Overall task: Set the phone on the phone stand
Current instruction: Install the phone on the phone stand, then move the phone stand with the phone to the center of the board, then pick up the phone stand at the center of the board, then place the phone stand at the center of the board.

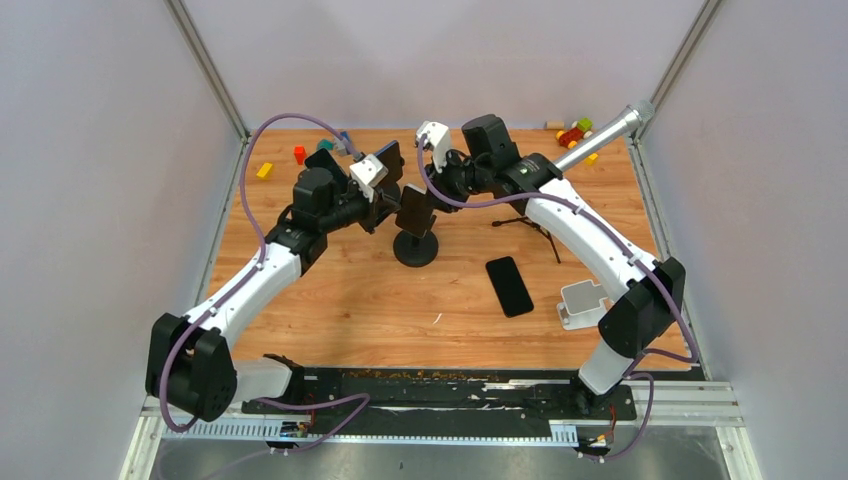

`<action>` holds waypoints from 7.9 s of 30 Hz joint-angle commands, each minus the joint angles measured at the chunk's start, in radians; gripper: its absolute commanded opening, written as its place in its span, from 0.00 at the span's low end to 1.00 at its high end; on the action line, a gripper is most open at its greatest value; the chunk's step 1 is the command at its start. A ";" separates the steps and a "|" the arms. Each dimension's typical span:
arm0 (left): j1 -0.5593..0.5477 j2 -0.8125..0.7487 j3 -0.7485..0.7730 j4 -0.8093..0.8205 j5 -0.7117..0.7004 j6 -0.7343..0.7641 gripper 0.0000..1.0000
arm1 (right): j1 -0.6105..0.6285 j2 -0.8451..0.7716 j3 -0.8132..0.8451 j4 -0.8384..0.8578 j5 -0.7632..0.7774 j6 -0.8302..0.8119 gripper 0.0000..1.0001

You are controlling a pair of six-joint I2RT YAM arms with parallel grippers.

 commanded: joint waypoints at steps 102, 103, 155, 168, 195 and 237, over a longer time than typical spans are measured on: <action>0.025 -0.234 0.062 -0.246 -0.053 0.022 0.86 | -0.218 0.380 0.479 0.013 -0.187 -0.188 0.18; 0.025 -0.233 0.061 -0.245 -0.052 0.022 0.86 | -0.218 0.381 0.478 0.011 -0.182 -0.185 0.22; 0.025 -0.251 0.045 -0.302 -0.035 0.013 1.00 | -0.940 -0.671 -0.633 -0.492 0.119 -0.371 0.80; 0.025 -0.246 0.040 -0.303 -0.038 0.014 1.00 | -1.067 -0.450 -0.634 -0.591 -0.042 -0.572 0.58; 0.025 -0.182 0.069 -0.321 -0.035 0.041 1.00 | -1.124 -0.153 -0.380 -0.911 -0.511 -0.772 0.00; 0.024 0.073 -0.303 0.323 0.161 -0.496 0.89 | -0.240 -0.043 -0.697 0.895 -0.464 0.803 0.00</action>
